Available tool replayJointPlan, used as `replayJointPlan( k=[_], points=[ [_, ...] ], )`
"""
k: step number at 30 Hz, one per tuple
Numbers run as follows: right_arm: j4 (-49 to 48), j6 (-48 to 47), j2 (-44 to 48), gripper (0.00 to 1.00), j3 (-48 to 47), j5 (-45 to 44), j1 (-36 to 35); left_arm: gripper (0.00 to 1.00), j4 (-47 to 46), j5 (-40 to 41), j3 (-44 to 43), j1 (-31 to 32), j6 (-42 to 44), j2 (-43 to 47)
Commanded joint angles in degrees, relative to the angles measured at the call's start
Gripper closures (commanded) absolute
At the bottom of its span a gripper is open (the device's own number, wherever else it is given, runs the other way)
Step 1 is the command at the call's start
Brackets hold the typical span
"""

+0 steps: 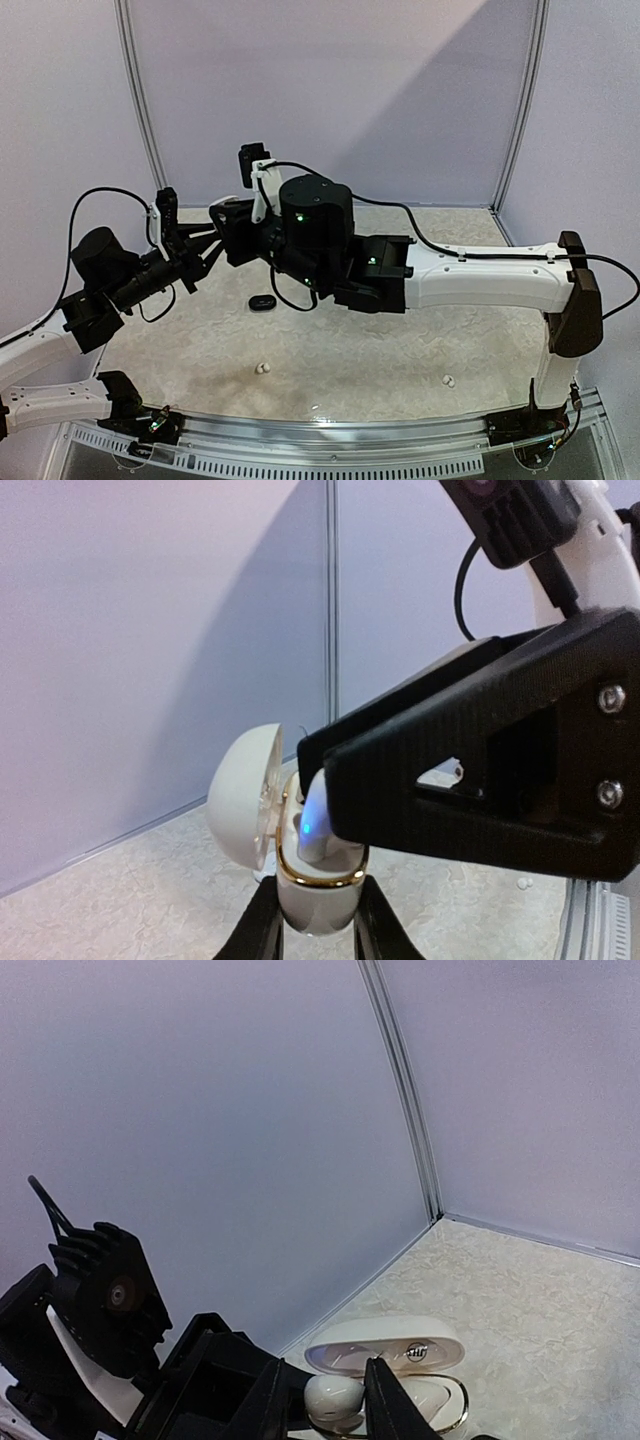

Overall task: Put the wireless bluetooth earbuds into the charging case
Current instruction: Insert the left earbud into the left side groove of the charging case, then close the charging case with the earbuds at the center of the board.

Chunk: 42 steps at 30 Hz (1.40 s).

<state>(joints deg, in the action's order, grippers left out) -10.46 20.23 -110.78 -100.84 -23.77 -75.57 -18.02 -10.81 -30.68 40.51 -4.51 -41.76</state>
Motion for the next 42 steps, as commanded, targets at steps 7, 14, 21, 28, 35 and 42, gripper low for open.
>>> replayJointPlan(
  k=[7,14,21,28,35,42],
  points=[
    [8.2,-0.4,-1.5,0.67,-1.3,-5.0,-0.1,1.0,-2.2,-3.5,-0.8,0.9,-2.9,0.8],
    [10.2,-1.1,-1.4,0.59,-2.7,-4.3,-0.2,1.0,0.3,-4.5,-1.1,0.9,-4.6,0.6],
    [13.3,-2.5,0.5,0.5,-4.3,-3.6,-0.2,1.0,4.4,-3.3,-1.2,0.8,-8.5,0.4],
    [14.1,-4.5,3.9,0.48,-5.0,-0.6,-0.1,1.0,6.2,-3.5,-1.3,0.8,-9.0,0.1],
    [20.6,-4.4,9.3,0.47,-6.9,5.7,-0.1,1.0,10.2,-5.9,-0.5,0.3,-0.4,-0.4],
    [32.4,1.7,10.3,0.46,-7.4,-5.1,0.0,1.0,24.1,-15.8,-2.9,0.4,42.1,-0.9]
  ],
)
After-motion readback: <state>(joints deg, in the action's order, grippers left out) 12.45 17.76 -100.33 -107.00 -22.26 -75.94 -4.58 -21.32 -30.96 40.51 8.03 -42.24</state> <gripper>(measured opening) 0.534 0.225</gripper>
